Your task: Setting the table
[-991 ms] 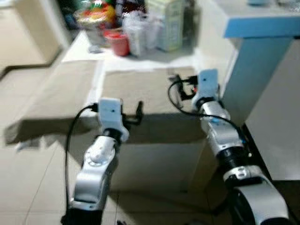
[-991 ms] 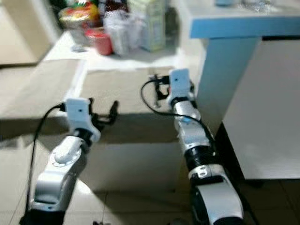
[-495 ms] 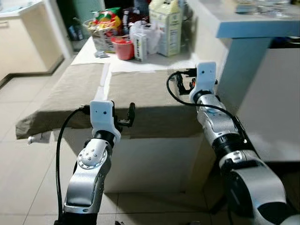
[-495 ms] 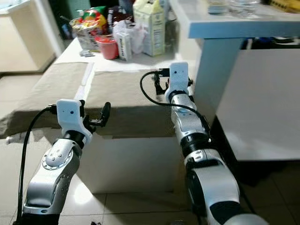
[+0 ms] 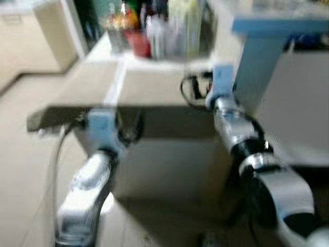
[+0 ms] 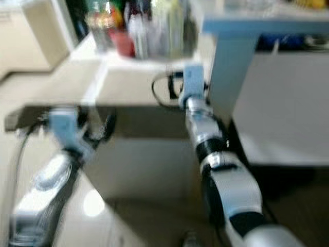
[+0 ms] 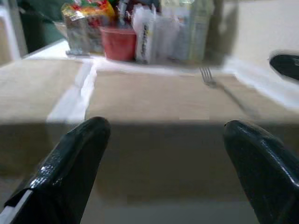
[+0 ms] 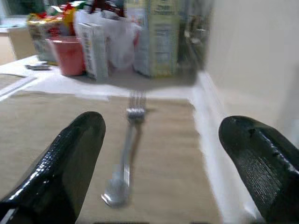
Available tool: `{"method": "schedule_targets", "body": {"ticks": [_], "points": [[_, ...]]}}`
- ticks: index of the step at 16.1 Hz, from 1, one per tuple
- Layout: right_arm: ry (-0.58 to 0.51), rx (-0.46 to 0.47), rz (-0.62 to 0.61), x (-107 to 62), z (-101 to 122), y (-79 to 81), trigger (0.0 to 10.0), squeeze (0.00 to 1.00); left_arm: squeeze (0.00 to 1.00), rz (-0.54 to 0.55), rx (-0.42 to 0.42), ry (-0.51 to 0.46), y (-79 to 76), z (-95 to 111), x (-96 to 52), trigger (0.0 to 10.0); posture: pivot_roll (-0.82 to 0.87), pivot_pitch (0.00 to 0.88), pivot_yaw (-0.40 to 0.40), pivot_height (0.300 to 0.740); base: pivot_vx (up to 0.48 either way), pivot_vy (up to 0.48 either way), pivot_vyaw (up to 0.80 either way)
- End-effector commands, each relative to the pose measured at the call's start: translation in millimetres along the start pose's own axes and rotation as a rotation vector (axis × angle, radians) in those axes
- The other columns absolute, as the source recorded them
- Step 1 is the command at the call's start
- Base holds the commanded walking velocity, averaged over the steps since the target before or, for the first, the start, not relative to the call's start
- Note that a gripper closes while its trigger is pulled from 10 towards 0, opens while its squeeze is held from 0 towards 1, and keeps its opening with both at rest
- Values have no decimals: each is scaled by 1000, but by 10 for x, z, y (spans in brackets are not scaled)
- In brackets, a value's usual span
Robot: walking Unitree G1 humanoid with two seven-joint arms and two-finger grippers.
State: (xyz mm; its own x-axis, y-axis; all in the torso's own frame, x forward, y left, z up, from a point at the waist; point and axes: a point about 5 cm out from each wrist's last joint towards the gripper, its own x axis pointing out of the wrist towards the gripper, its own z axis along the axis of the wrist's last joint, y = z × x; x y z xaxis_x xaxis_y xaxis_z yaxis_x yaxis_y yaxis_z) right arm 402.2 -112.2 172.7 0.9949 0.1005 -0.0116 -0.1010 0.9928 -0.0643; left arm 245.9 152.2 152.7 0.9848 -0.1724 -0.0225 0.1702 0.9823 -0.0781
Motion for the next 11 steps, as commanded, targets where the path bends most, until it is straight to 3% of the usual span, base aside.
{"method": "schedule_targets", "body": {"ticks": [1, 2, 4, 5, 7, 9, 11], "points": [[-12, -2, -6, 16, 44, -13, 10000, 0, 0, -19, 6, -19, 40, 123, -111, 10000, -74, 0, 77, 740, 0, 0, 0], [-10, -11, -1, 21, 40, -1, 10000, 0, 0, -43, 20, 1, 95, 159, -277, 10000, -52, 0, 76, 740, 0, 0, 0], [-4, -22, 7, 29, 35, 35, 10000, 0, 0, -136, 18, 76, 55, 22, -560, 10000, -30, 0, 71, 740, 0, 0, 0], [-7, -24, 10, 34, 46, 50, 10000, 0, 0, -132, 36, 112, 75, -69, -702, 10000, -26, 0, 73, 740, 0, 0, 0], [-8, -18, 15, 35, 44, 71, 10000, 0, 0, -78, 97, 109, 105, -98, -764, 10000, -15, 0, 66, 740, 0, 0, 0], [1, -15, 28, 26, 8, 126, 10000, 0, 0, -112, -7, 129, 13, -93, -685, 10000, -5, 0, 54, 740, 0, 0, 0], [-2, -19, 40, 28, 13, 155, 10000, 0, 0, -85, -23, 120, 22, -85, -678, 10000, -3, 0, 49, 740, 0, 0, 0]]}}
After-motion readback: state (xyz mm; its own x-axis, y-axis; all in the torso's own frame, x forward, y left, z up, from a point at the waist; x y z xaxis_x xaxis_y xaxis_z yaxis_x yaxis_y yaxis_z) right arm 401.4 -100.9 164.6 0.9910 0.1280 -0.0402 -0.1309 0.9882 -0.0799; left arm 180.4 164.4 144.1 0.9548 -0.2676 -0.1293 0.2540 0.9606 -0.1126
